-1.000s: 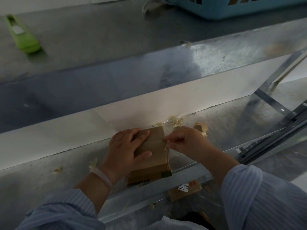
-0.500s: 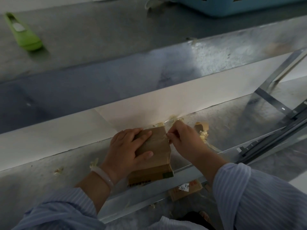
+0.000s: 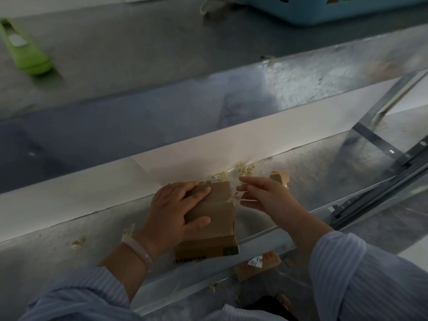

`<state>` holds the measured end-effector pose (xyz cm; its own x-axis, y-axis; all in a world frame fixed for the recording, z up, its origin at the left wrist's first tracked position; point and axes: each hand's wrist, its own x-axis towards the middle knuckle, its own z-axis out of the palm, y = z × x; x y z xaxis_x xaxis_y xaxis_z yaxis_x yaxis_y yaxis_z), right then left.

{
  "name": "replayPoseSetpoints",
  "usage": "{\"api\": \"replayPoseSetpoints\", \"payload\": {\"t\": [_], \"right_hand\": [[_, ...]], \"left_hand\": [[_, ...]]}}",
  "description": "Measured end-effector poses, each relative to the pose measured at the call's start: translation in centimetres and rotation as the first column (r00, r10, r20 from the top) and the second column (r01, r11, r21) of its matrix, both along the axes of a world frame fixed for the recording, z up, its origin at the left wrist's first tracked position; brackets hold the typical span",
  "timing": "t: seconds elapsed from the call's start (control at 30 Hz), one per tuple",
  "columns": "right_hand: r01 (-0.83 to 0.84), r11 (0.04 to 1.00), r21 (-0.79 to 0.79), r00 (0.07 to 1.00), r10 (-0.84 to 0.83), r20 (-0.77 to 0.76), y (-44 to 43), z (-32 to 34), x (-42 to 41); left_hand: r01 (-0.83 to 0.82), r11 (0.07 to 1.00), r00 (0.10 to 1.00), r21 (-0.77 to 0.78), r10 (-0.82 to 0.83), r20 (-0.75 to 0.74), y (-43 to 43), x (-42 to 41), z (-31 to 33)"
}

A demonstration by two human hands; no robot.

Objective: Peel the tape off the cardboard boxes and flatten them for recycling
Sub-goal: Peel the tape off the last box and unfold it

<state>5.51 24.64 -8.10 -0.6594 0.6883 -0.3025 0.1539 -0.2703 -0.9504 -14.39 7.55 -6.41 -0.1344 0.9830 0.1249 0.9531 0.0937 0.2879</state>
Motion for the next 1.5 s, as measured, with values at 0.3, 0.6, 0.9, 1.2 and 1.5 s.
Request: {"api": "replayPoseSetpoints", "payload": {"t": [0.3,0.6,0.9,1.2,1.5], "right_hand": [[-0.308,0.726,0.615,0.939,0.129,0.318,-1.4,-0.3,-0.9],[-0.305,0.704,0.641,0.938,0.105,0.330,-1.0,-0.5,-1.1],[-0.293,0.884,0.365,0.931,0.177,0.319,-1.4,-0.4,-1.4],[-0.308,0.946,0.096,0.903,0.260,0.342,0.1,0.6,-2.1],[-0.402,0.745,0.533,0.885,0.165,0.436,-0.3,0.4,-1.2]], "left_hand": [[0.107,0.993,0.988,0.056,-0.113,0.109,-0.3,-1.7,0.2],[0.126,0.988,0.985,0.091,-0.135,0.108,-0.4,-1.7,0.2],[0.117,0.988,0.986,0.103,-0.128,0.107,-0.4,-1.5,0.2],[0.133,0.986,0.986,0.101,-0.142,0.091,-0.5,-1.9,-0.2],[0.141,0.982,0.985,0.128,-0.153,0.085,-0.4,-1.8,-0.3]]}}
